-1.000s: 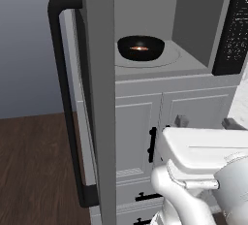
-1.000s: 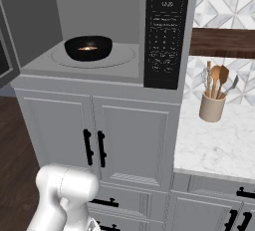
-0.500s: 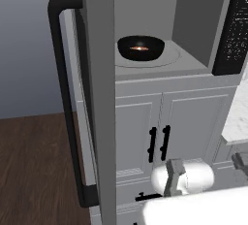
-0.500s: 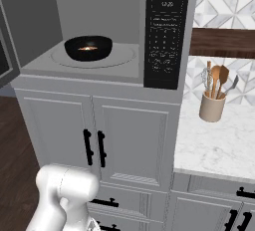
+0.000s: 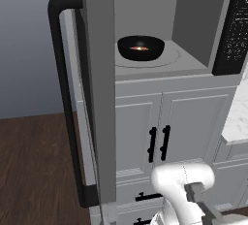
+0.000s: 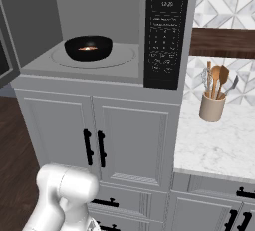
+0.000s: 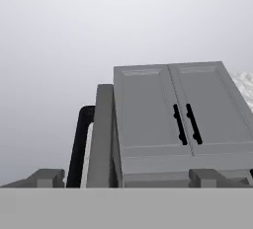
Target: Open the microwave, place the bowl with waffle inside the microwave, then close the microwave door and turn it on.
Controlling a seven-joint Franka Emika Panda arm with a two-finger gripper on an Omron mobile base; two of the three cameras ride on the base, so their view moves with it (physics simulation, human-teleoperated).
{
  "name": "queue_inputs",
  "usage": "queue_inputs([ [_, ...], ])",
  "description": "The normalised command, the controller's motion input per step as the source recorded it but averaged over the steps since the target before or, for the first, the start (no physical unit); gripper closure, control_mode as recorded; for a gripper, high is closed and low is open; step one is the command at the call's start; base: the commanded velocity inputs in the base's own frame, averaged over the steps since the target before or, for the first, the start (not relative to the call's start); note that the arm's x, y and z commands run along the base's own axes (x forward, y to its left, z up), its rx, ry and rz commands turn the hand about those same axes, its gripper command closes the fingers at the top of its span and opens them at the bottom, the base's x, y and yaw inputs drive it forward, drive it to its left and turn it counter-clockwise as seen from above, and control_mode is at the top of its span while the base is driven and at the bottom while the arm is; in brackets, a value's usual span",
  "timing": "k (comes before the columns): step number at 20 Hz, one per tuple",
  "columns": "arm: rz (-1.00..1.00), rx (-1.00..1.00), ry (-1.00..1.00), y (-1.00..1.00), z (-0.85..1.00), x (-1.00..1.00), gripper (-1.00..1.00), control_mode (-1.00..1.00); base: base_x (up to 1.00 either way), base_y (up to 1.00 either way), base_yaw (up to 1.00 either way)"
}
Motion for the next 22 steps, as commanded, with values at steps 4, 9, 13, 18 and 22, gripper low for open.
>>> queue_inputs([
  [4,-0.03,-0.09,-0.01,1.0,0.0,-0.13,-1.0,-1.0,0.0,0.0,0.0],
  [9,-0.14,-0.08,0.0,0.69,0.0,-0.1,-1.0,-1.0,0.0,0.0,0.0],
  [13,-0.25,-0.06,0.07,0.33,0.0,-0.01,-1.0,-1.0,0.0,0.0,0.0],
  [18,-0.33,-0.05,0.21,0.17,0.0,0.08,-1.0,-1.0,0.0,0.0,0.0],
  [22,-0.34,-0.01,0.2,0.0,0.0,0.22,-1.0,-1.0,0.0,0.0,0.0],
])
